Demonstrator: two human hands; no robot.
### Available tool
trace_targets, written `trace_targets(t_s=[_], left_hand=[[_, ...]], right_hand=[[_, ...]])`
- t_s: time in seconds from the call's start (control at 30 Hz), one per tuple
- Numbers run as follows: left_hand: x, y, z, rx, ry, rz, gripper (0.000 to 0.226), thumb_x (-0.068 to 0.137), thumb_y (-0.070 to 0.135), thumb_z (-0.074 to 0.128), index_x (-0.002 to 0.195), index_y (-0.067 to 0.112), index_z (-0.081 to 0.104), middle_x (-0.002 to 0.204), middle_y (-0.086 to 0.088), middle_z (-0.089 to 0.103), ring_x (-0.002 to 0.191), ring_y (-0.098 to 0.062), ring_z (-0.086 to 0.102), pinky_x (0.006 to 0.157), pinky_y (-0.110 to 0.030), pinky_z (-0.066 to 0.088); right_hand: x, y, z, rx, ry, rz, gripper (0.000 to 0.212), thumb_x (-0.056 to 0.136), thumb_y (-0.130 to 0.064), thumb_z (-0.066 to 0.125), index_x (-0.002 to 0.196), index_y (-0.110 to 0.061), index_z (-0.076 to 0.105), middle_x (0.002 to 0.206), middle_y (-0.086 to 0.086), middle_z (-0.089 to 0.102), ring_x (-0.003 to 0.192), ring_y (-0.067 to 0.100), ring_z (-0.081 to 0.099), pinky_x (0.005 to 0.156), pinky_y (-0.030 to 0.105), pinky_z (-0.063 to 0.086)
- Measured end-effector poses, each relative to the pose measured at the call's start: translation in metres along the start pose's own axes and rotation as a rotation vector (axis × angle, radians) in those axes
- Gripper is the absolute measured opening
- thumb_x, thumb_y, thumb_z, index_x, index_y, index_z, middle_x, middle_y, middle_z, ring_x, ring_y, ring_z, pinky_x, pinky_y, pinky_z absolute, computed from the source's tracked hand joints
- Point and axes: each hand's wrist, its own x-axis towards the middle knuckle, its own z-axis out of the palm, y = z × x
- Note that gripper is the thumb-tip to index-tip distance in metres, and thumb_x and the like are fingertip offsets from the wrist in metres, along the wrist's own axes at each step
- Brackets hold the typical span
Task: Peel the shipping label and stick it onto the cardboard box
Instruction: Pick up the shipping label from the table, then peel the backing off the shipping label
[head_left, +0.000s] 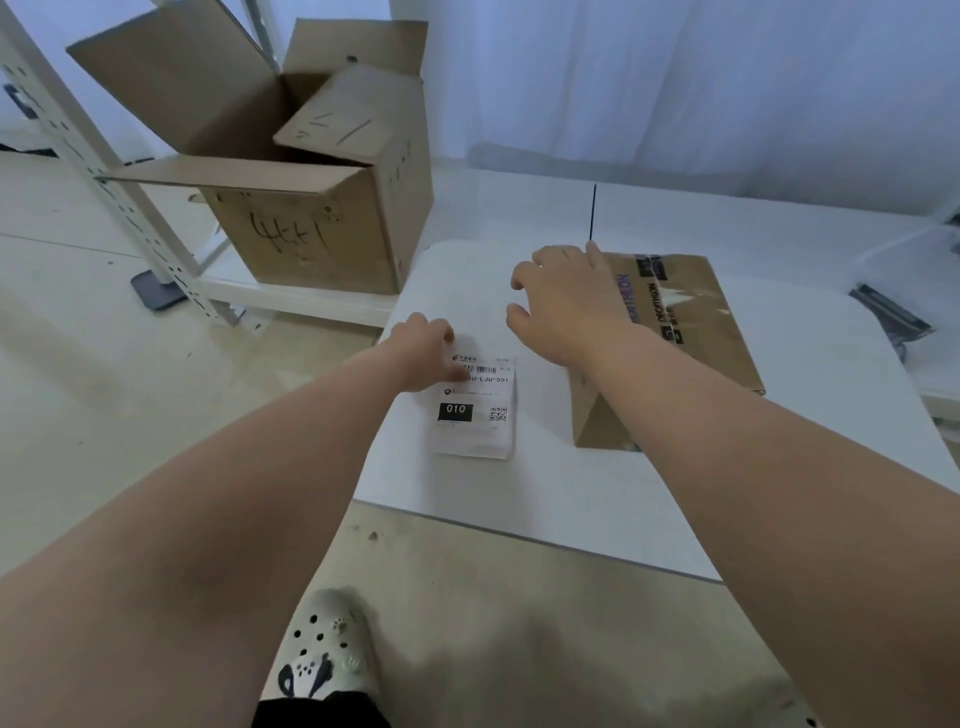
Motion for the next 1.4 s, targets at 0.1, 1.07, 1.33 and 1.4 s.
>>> trace_targets(t_s=[0.1, 1.07, 1.33, 1.4], left_hand=[[0.002, 0.005, 0.004, -0.027, -0.027, -0.022, 0.058, 0.082, 0.039, 0.07, 0.129, 0.015, 0.046, 0.132, -0.012, 0.041, 0.121, -0.031, 0.043, 0.1, -0.041, 0.041], [-0.099, 0.113, -0.074, -0.709, 0.236, 0.443, 0.01, 0.089, 0.015, 0.063, 0.086, 0.005, 0.064, 0.065, 0.001, 0.059, 0.056, -0.009, 0.052, 0.055, -0.016, 0.046], [-0.085, 0.134, -0.071, -0.805, 0.11, 0.438, 0.024, 0.095, 0.022, 0.054, 0.074, 0.011, 0.055, 0.066, 0.0, 0.059, 0.049, -0.003, 0.053, 0.052, -0.013, 0.048], [-0.083, 0.137, -0.067, -0.841, 0.095, 0.438, 0.025, 0.096, 0.021, 0.053, 0.074, 0.011, 0.054, 0.067, -0.002, 0.059, 0.046, 0.0, 0.053, 0.051, -0.012, 0.047]], right_hand=[[-0.001, 0.002, 0.002, 0.009, -0.009, 0.007, 0.04, 0.095, -0.03, 0.04, 0.129, -0.013, 0.052, 0.143, 0.012, 0.043, 0.138, 0.029, 0.031, 0.119, 0.049, 0.005], [-0.089, 0.045, -0.086, 0.761, 0.147, 0.262, 0.023, 0.081, -0.026, 0.07, 0.088, -0.004, 0.068, 0.077, 0.003, 0.059, 0.072, 0.018, 0.054, 0.064, 0.029, 0.041], [-0.088, 0.073, -0.079, 0.968, 0.27, 0.381, 0.025, 0.09, -0.024, 0.061, 0.094, 0.001, 0.066, 0.095, 0.019, 0.072, 0.087, 0.036, 0.069, 0.076, 0.045, 0.055], [-0.088, 0.074, -0.073, 0.936, 0.301, 0.387, 0.027, 0.092, -0.023, 0.059, 0.093, 0.004, 0.064, 0.097, 0.022, 0.07, 0.088, 0.038, 0.067, 0.075, 0.043, 0.053]])
